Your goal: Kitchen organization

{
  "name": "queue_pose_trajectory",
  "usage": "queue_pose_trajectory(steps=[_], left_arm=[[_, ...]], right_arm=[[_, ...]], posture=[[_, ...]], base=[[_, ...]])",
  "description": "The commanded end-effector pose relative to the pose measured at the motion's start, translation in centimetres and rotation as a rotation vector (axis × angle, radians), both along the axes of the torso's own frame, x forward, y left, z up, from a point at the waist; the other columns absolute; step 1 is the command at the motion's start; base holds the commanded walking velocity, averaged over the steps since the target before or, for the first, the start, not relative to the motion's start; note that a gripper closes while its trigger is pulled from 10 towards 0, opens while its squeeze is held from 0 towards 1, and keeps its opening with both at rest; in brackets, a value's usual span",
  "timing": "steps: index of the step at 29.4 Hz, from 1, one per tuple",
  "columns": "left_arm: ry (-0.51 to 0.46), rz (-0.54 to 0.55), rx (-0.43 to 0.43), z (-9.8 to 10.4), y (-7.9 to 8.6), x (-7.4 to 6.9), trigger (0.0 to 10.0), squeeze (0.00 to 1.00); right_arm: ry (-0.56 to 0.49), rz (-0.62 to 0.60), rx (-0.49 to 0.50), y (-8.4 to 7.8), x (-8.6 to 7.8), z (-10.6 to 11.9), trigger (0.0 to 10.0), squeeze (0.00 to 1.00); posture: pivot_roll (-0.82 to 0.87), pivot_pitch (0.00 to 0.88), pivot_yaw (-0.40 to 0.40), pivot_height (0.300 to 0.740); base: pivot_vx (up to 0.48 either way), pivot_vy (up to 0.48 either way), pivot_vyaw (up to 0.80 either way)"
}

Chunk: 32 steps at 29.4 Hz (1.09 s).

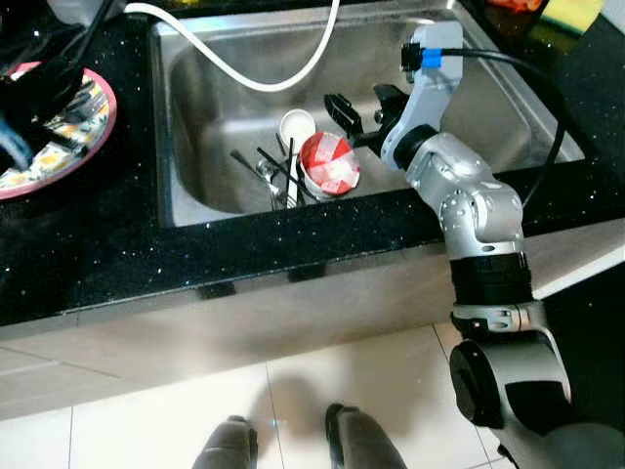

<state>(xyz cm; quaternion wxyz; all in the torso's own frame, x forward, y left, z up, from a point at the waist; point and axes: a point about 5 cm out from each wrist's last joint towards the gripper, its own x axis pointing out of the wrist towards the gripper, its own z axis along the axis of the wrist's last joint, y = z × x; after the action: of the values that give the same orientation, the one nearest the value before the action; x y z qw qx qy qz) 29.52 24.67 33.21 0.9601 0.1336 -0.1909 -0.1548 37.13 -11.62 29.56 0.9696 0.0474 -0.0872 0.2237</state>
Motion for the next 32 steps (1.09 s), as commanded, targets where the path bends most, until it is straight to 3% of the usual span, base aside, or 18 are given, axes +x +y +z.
queue_pose_trajectory(steps=[1,2,4,8,10,11,12,19,26,27,29,31,32], left_arm=[[0.085,-0.030,-0.047,-2.1,-2.5,1.3,10.0,0.00],[0.131,-0.035,-0.084,-2.7,-3.3,2.0,10.0,0.00],[0.131,-0.035,-0.084,-2.7,-3.3,2.0,10.0,0.00],[0.196,-0.047,-0.097,-3.9,-4.8,3.2,10.0,0.00],[0.267,-0.060,-0.119,-5.1,-6.1,4.8,10.0,0.01],[0.267,-0.060,-0.119,-5.1,-6.1,4.8,10.0,0.01],[0.311,-0.075,-0.123,-5.9,-7.0,5.8,10.0,1.00],[0.263,-0.115,-0.147,-4.4,-7.2,5.5,10.0,1.00],[0.176,-0.052,-0.109,-1.7,-5.0,4.9,10.0,0.97],[0.159,0.028,-0.069,-0.6,-2.9,4.7,10.0,0.00],[0.192,0.241,0.088,-0.2,1.6,4.2,10.0,0.00],[0.246,0.361,0.221,-0.7,4.2,3.7,10.0,0.00],[0.266,0.380,0.257,-0.9,4.8,3.5,10.0,0.00]], right_arm=[[-0.008,0.012,0.008,0.3,-0.2,0.0,10.0,0.00],[-0.008,0.012,0.010,0.3,-0.2,0.0,10.0,0.00],[-0.008,0.012,0.010,0.3,-0.2,0.0,10.0,0.00],[-0.013,0.012,0.016,0.4,-0.3,0.2,10.0,0.00],[-0.030,0.007,0.038,0.3,-0.4,0.6,10.0,0.00],[-0.030,0.007,0.038,0.3,-0.4,0.6,10.0,0.00],[-0.048,0.000,0.056,0.2,-0.6,0.9,10.0,0.00],[-0.059,-0.018,0.064,-0.3,-0.9,0.9,10.0,0.00],[-0.063,-0.026,0.069,-0.4,-1.0,0.9,10.0,0.00],[-0.066,-0.024,0.069,-0.4,-1.0,0.9,10.0,0.00],[-0.067,-0.022,0.069,-0.3,-1.0,0.9,10.0,0.00],[-0.066,-0.024,0.070,-0.3,-1.0,0.9,10.0,0.00],[-0.065,-0.024,0.070,-0.3,-1.0,0.9,10.0,0.00]], posture=[[0.16,0.231,-0.027,0.740],[0.16,0.232,-0.026,0.740],[0.16,0.232,-0.026,0.740],[0.16,0.238,-0.025,0.740],[0.15,0.245,-0.015,0.740],[0.15,0.245,-0.015,0.740],[0.14,0.244,-0.008,0.740],[0.14,0.235,0.007,0.740],[0.14,0.232,0.010,0.740],[0.14,0.232,0.012,0.740],[0.14,0.232,0.012,0.740],[0.15,0.231,0.012,0.740],[0.15,0.231,0.012,0.740]], base=[[0.000,0.000,0.00],[0.000,0.000,0.00],[0.000,0.000,0.00],[0.000,0.000,0.00],[0.000,0.000,0.00],[0.000,0.000,0.00],[0.000,0.000,0.00],[0.000,0.000,0.00],[0.000,0.000,0.00],[0.000,0.000,0.00],[0.000,0.000,0.00],[0.000,0.000,0.00],[0.000,0.000,0.00]])
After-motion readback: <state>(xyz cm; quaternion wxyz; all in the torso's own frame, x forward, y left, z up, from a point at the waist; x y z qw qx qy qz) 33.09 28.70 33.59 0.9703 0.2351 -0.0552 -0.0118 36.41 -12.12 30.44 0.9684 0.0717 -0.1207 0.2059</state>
